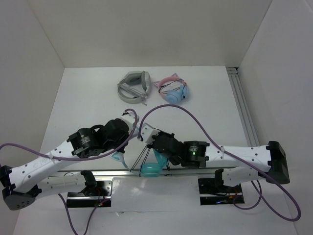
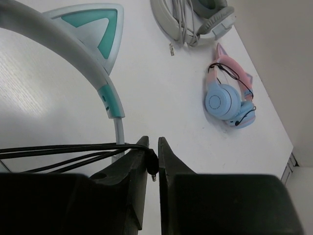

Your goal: Wrap the headphones

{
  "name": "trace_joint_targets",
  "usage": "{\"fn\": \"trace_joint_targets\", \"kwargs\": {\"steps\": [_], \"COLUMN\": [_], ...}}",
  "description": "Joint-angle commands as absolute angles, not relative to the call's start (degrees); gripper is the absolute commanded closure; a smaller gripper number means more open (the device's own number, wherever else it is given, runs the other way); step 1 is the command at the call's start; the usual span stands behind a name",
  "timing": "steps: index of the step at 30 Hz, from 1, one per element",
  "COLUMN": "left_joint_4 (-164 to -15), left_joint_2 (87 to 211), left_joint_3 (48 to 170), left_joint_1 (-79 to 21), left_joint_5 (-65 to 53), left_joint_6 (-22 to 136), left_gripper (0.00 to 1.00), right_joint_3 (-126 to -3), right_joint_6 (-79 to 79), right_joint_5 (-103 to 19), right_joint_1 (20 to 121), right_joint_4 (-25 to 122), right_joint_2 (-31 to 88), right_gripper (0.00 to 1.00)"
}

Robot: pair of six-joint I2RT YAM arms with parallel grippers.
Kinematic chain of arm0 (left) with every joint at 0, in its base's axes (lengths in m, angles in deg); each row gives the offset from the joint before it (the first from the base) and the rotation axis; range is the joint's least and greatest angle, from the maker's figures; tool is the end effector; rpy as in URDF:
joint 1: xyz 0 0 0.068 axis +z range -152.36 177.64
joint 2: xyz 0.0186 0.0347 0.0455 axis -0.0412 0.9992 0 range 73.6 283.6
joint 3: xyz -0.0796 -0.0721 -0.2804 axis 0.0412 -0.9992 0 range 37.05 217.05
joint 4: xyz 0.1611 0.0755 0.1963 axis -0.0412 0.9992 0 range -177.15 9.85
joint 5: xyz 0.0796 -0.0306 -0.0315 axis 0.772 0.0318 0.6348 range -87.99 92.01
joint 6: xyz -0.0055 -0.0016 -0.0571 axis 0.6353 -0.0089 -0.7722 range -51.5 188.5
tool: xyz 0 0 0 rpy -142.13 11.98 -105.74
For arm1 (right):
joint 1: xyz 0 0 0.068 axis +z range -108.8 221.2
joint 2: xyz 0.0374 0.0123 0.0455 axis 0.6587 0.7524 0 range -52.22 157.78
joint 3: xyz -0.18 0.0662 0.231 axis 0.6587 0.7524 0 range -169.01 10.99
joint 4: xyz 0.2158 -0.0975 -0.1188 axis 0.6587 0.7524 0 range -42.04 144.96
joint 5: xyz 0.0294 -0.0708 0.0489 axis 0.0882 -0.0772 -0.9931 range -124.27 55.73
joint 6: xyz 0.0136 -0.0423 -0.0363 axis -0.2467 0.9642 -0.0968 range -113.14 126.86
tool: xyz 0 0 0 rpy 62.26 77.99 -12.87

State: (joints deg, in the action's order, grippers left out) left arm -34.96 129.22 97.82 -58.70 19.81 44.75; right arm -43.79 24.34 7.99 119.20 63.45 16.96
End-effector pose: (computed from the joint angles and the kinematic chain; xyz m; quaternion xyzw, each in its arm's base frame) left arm 0.1069 -0.1379 0.3543 0.2036 0.8983 -0.1225 0.3697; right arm 0.0812 0.2508 0.3311 -0.4761 0.6766 -0.0340 0.5607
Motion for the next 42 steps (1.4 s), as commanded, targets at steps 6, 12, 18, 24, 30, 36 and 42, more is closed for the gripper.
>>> {"fn": "trace_joint_targets", "kwargs": {"steps": [6,12,18,24,30,36,42], "left_joint_4": [-34.67,-33.1,-31.25,-31.25,-31.25,-31.77,-33.0], "left_joint_2": [128.27,130.64,131.87,132.92,134.69,136.88,138.02], "left_joint_3": [100.41,101.56,103.41,103.93,103.93,103.41,103.93], "left_joint_1": [-59.4,-59.4,-59.4,-59.4,-58.88,-55.1,-52.99], "left_joint_5": [16.25,18.26,20.73,20.73,20.73,19.59,20.37], "left_joint_6": [47.05,46.44,45.91,45.39,45.38,45.91,45.83], "left_gripper": [1.0,1.0,1.0,1.0,1.0,1.0,1.0], "right_joint_3": [-42.19,-41.04,-42.26,-42.8,-43.41,-46.74,-49.13], "right_joint_6": [26.81,26.81,26.81,25.68,23.83,19.0,11.26], "right_joint_5": [9.86,2.67,0.11,-1.57,-3.68,-2.19,-1.31], "right_joint_1": [112.76,105.37,101.32,97.81,94.72,91.83,91.82], "right_joint_4": [59.3,57.37,57.28,57.28,57.28,59.2,61.93], "right_joint_2": [13.43,15.36,18.17,18.7,17.47,15.72,10.9], "right_gripper": [0.78,0.73,0.56,0.48,0.46,0.26,0.23]}}
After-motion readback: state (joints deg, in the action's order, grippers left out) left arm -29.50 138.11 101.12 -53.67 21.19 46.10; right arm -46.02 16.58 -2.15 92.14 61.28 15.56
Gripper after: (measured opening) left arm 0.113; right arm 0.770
